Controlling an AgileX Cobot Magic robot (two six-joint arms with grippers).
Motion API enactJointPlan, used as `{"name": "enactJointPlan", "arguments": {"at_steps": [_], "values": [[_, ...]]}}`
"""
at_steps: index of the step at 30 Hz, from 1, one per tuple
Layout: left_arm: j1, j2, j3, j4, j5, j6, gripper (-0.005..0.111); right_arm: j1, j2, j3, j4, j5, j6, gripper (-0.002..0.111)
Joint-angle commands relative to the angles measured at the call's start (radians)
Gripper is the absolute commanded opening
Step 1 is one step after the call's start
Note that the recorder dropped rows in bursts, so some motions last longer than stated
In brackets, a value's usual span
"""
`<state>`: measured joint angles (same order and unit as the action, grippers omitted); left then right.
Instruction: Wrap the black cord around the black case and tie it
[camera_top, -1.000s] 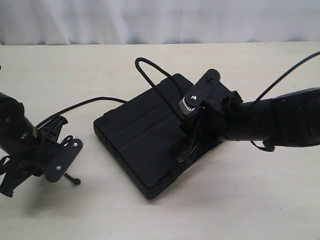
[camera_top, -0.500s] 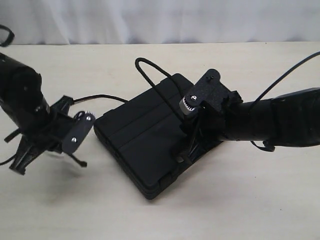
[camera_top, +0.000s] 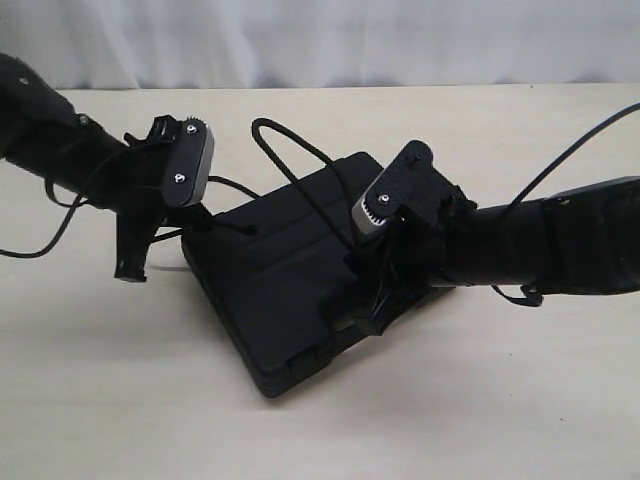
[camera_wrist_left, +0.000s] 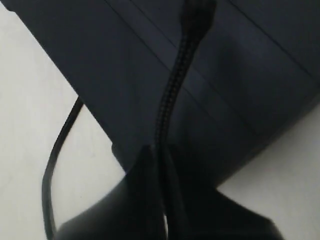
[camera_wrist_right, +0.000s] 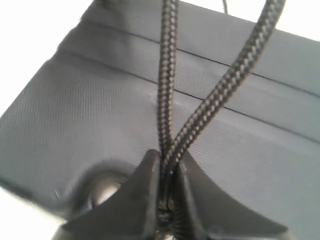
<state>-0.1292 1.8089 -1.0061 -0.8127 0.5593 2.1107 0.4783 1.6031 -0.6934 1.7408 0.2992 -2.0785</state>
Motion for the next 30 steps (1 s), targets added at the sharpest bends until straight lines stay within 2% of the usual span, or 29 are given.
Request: {"name": "enactJointPlan", "arguments": {"at_steps": [1, 14, 21, 30], "values": [[-0.009, 0.058, -0.097, -0.096, 0.082, 0.031, 0.000, -0.004, -0.009, -0.003, -0.006, 0.031, -0.011, 0.004], [-0.140, 0.058, -0.241, -0.032, 0.058, 0.031, 0.000, -0.004, -0.009, -0.003, -0.006, 0.012, -0.015, 0.004], [-0.150, 0.058, -0.278, 0.044, 0.147, 0.031, 0.000, -0.004, -0.009, -0.003, -0.001, -0.022, -0.007, 0.004], [-0.150, 0.046, -0.287, 0.026, 0.208, 0.031, 0.000, -0.004, -0.009, -0.003, -0.001, -0.022, 0.001, 0.004]]}}
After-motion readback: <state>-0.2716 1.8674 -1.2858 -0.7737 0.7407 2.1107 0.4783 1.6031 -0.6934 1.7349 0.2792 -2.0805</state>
